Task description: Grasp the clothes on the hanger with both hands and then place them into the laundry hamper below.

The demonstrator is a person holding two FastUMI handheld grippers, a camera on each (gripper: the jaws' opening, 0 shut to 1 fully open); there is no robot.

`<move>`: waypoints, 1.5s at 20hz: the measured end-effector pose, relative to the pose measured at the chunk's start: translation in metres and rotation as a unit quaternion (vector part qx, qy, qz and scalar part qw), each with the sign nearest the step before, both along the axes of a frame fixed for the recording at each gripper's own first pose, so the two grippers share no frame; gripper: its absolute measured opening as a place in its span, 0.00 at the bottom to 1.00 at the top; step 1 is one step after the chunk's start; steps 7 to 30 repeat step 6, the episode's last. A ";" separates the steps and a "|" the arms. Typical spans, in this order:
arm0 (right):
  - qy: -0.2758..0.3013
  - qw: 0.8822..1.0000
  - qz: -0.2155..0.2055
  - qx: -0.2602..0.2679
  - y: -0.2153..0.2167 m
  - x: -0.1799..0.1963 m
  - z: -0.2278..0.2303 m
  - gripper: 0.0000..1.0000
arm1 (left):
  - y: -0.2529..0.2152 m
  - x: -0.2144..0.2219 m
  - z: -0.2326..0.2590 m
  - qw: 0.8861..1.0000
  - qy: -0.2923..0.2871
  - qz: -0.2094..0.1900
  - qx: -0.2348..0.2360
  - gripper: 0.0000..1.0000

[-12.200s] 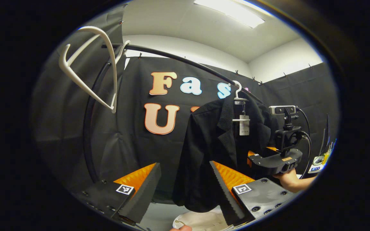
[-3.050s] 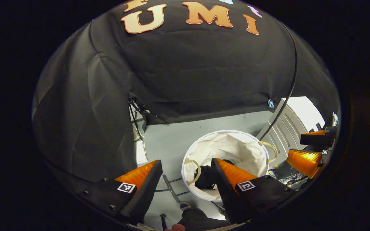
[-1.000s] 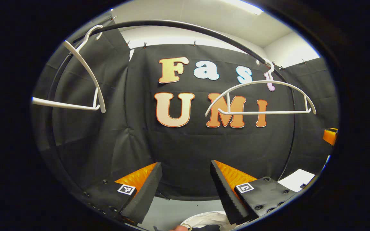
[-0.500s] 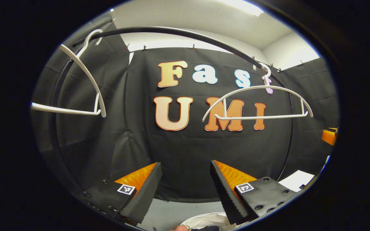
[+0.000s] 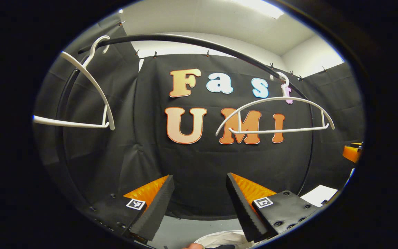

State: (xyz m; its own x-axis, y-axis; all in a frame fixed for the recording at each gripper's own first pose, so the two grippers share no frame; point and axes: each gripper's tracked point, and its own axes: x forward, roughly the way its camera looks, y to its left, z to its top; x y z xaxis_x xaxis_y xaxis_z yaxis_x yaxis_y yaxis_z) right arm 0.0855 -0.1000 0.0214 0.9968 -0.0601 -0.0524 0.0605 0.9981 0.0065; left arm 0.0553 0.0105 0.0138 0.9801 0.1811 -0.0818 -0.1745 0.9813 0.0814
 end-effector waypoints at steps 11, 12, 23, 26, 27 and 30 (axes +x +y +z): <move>0.006 1.000 -0.002 -0.001 0.000 -0.002 -0.006 0.93 | 0.003 -0.002 -0.004 1.000 0.004 0.002 -0.002 0.98; 0.006 1.000 -0.002 -0.001 0.000 -0.002 -0.006 0.93 | 0.003 -0.002 -0.004 1.000 0.004 0.002 -0.002 0.98; 0.006 1.000 -0.002 -0.001 0.000 -0.002 -0.006 0.93 | 0.003 -0.002 -0.004 1.000 0.004 0.002 -0.002 0.98; 0.006 1.000 -0.002 -0.001 0.000 -0.002 -0.006 0.93 | 0.003 -0.002 -0.004 1.000 0.004 0.002 -0.002 0.98; 0.006 1.000 -0.002 -0.001 0.000 -0.002 -0.006 0.93 | 0.003 -0.002 -0.004 1.000 0.004 0.002 -0.002 0.98; 0.006 1.000 -0.002 -0.001 0.000 -0.002 -0.006 0.93 | 0.003 -0.002 -0.004 1.000 0.004 0.002 -0.002 0.98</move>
